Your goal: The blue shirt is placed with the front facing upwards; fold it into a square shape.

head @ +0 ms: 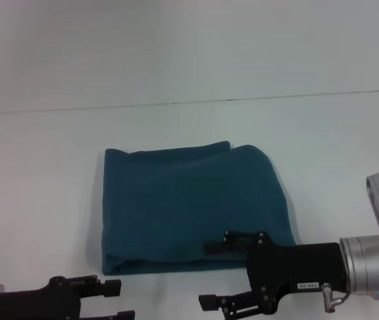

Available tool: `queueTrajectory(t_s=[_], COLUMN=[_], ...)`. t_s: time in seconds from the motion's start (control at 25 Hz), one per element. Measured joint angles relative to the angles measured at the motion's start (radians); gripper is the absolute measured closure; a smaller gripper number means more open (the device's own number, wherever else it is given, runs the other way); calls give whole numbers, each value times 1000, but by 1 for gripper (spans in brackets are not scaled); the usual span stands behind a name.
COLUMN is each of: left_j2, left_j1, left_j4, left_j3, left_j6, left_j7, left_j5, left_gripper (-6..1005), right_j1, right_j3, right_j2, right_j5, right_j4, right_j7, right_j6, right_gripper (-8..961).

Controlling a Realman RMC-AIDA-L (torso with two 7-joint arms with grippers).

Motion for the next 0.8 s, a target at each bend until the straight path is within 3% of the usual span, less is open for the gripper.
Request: queueTrajectory(t_s=[0.52,0.8], left_j2=[-24,-25], left_j1=[26,23], left_j4=[-24,-61], left_j3=[-37,-42], left_j6=[-36,-42], left_j7=[153,176], left_j5=[-27,-50], left_gripper=[264,265], right_j1=[-11,-24], right_j3=[-10,-14], right_j2=[-4,-3], right_j5=[-9,-12], right_j4=[2,13], right_j7=[108,110], right_j6=[-5,-6], right_gripper=[8,8])
